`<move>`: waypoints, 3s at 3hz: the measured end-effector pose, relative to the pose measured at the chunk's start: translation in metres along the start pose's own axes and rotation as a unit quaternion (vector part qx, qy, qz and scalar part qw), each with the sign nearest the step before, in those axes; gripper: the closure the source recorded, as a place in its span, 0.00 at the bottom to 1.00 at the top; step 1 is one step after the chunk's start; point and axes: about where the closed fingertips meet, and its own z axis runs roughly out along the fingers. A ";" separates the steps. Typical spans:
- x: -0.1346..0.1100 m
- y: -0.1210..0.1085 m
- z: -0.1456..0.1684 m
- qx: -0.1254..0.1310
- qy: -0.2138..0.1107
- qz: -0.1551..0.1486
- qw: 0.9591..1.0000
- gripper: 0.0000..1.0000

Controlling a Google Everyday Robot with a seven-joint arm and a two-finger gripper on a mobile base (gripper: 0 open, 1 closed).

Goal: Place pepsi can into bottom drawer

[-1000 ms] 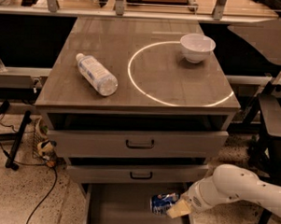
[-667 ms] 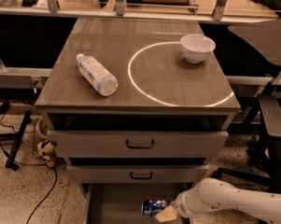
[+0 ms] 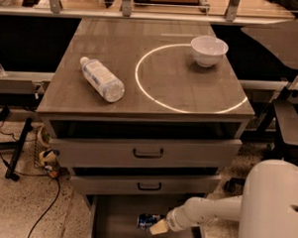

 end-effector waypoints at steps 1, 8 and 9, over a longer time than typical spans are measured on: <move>0.007 -0.012 0.041 0.011 0.005 0.012 1.000 1.00; 0.012 -0.035 0.016 -0.020 -0.059 0.022 0.998 0.00; 0.022 -0.047 -0.042 -0.017 -0.082 -0.010 0.996 0.00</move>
Offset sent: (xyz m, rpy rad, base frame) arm 0.0050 0.0057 -0.1122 -0.0398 0.0360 -0.1276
